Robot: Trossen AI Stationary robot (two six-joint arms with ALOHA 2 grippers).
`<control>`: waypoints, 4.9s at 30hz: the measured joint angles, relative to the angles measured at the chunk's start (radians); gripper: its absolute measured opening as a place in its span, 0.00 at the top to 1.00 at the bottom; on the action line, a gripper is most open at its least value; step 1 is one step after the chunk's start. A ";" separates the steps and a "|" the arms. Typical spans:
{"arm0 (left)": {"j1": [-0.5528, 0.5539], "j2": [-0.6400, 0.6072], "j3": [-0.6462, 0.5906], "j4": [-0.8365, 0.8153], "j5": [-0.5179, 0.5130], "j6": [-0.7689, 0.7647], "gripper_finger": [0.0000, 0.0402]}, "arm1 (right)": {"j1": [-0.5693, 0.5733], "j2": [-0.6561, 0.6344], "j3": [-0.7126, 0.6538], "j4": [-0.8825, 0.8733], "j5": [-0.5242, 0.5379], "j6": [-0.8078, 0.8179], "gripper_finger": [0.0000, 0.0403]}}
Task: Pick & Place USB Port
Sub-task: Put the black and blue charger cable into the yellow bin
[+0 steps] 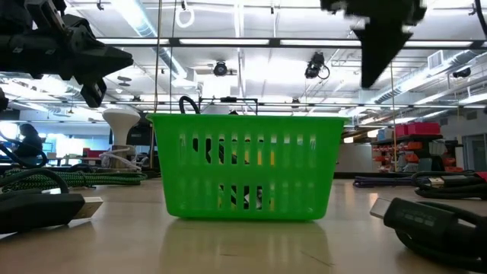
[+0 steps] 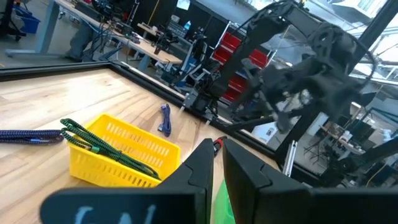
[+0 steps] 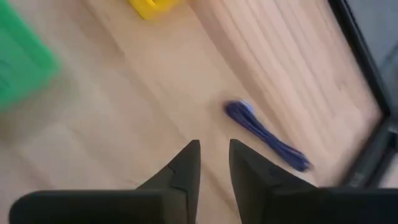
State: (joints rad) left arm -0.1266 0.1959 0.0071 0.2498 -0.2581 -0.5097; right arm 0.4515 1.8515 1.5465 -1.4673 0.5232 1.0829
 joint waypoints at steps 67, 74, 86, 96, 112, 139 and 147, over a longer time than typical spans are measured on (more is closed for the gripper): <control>0.001 0.000 0.013 0.095 -0.034 0.138 0.90 | -0.624 -0.453 -0.856 0.813 -0.427 -0.916 0.53; 0.001 0.000 0.013 0.095 -0.033 0.138 0.90 | -0.625 -0.371 -0.856 0.848 -0.427 -0.931 0.53; 0.001 0.000 0.014 0.095 -0.033 0.138 0.90 | -0.634 -0.328 -0.853 0.878 -0.457 -0.961 0.95; 0.001 0.000 0.014 0.097 -0.033 0.136 0.90 | -0.644 -0.346 -0.690 0.843 -0.428 -0.945 0.98; 0.001 0.000 0.014 0.097 -0.033 0.130 0.90 | -0.561 -0.347 -0.468 1.412 -0.560 -0.656 0.99; 0.001 0.000 0.014 0.108 -0.007 0.129 0.90 | -0.518 -0.090 -0.471 1.681 -0.192 -0.502 0.99; 0.001 0.000 0.014 0.114 -0.007 0.129 0.90 | -0.496 -0.090 -0.530 1.674 -0.105 -0.415 0.99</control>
State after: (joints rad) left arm -0.1261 0.1959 0.0216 0.3635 -0.2649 -0.3811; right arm -0.0447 1.7611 1.0166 0.2072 0.4183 0.6676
